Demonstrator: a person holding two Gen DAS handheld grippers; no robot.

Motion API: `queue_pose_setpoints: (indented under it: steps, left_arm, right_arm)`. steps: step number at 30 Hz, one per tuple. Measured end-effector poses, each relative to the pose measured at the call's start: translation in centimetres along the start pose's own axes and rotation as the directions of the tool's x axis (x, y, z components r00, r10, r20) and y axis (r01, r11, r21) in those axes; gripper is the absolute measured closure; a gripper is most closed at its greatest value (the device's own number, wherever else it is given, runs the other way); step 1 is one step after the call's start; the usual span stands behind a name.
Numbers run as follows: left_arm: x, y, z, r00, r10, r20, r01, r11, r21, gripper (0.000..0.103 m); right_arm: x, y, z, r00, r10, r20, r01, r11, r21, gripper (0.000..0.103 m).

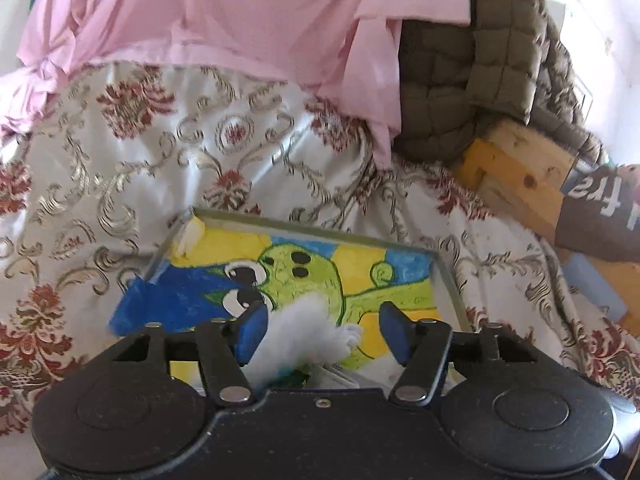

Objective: Organize soft objects
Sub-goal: 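Open both tools to drop the glove and cloth onto the tray, then move both open tools back toward the pile of items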

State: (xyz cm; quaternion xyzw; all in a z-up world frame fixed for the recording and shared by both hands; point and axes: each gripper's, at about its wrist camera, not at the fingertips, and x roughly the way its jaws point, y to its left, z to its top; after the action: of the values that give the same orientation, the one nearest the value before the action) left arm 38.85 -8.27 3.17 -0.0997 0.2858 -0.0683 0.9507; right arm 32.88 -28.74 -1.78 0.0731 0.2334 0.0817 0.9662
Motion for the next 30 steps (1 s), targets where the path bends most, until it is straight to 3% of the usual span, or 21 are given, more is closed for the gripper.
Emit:
queue_pose_setpoints:
  steps: [6, 16, 25, 30]
  left_arm:
    - [-5.1, -0.1, -0.7, 0.993, -0.020, 0.115, 0.018, 1.000, 0.021, 0.024]
    - [-14.2, 0.7, -3.1, 0.961, -0.006, 0.277, -0.009, 0.999, 0.052, 0.004]
    - [-20.7, 2.5, -6.4, 0.929, 0.017, 0.370, -0.032, 0.999, 0.035, 0.001]
    - [-23.2, 3.8, -8.8, 0.919, 0.028, 0.394, -0.033, 0.999, 0.007, 0.001]
  right_arm:
    - [-4.3, 0.9, 1.0, 0.996, 0.022, 0.092, -0.022, 1.000, 0.008, 0.018]
    - [-11.7, 3.4, 1.3, 0.968, 0.037, 0.247, -0.034, 0.999, -0.016, 0.000]
    - [-17.4, 6.6, -1.0, 0.944, 0.033, 0.327, -0.013, 0.998, -0.061, 0.000]
    - [-19.8, 8.2, -3.2, 0.945, 0.038, 0.324, -0.015, 0.997, -0.073, 0.000]
